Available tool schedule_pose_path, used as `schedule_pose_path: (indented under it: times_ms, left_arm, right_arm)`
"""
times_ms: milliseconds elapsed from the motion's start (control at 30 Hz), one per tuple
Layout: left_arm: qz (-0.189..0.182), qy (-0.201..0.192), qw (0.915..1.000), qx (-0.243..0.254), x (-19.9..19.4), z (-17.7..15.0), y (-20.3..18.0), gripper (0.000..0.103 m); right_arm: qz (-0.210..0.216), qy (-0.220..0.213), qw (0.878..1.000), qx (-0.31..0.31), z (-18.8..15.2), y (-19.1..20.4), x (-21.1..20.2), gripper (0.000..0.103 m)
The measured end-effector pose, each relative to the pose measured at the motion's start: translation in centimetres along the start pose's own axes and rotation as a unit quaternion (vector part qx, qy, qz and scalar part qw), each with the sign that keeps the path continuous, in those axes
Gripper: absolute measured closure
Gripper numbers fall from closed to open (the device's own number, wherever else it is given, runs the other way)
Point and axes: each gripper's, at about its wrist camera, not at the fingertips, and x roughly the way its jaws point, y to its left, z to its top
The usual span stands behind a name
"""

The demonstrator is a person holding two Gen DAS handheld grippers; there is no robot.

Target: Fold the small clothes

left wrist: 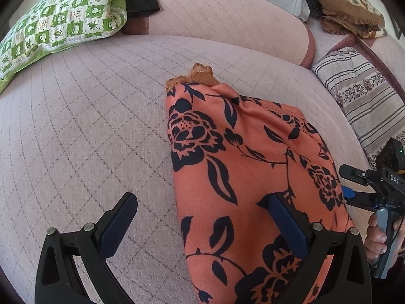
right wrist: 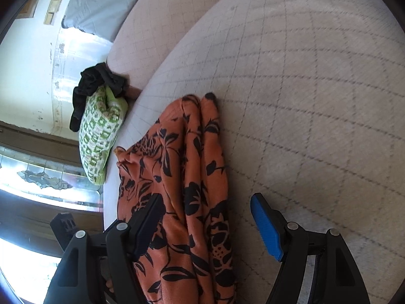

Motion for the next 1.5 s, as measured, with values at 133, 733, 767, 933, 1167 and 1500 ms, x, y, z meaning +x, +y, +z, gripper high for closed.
schedule_pose_path:
  times_ms: [133, 733, 767, 933, 1167, 1500]
  left_arm:
    - [-0.002, 0.004, 1.0000, -0.001, 0.5, 0.4, -0.1, 0.000]
    - [-0.003, 0.010, 0.9999, 0.006, 0.8, 0.3, -0.4, 0.000]
    - [-0.002, 0.011, 0.9999, 0.006, 0.9, 0.2, -0.4, 0.000]
    - [-0.004, 0.021, 0.9998, 0.001, 1.1, 0.0, -0.3, 0.000]
    - [-0.070, 0.072, 0.9931, -0.059, 2.1, -0.7, 1.3, 0.000]
    - [-0.090, 0.046, 0.9942, -0.037, 1.3, -1.0, -0.2, 0.035]
  right_arm:
    - [0.020, 0.010, 1.000, 0.012, 0.2, -0.2, 0.6, 0.028]
    - [0.043, 0.033, 0.998, -0.013, -0.3, 2.6, 4.0, 0.026]
    - [0.043, 0.033, 0.998, -0.014, -0.3, 2.6, 4.1, 0.026]
    - [0.040, 0.032, 0.998, -0.028, -0.6, 3.3, 4.6, 0.026]
    - [0.027, 0.028, 0.998, -0.050, -1.1, 4.1, 4.9, 0.027]
    - [0.013, 0.023, 0.997, -0.072, -1.4, 4.6, 5.3, 0.037]
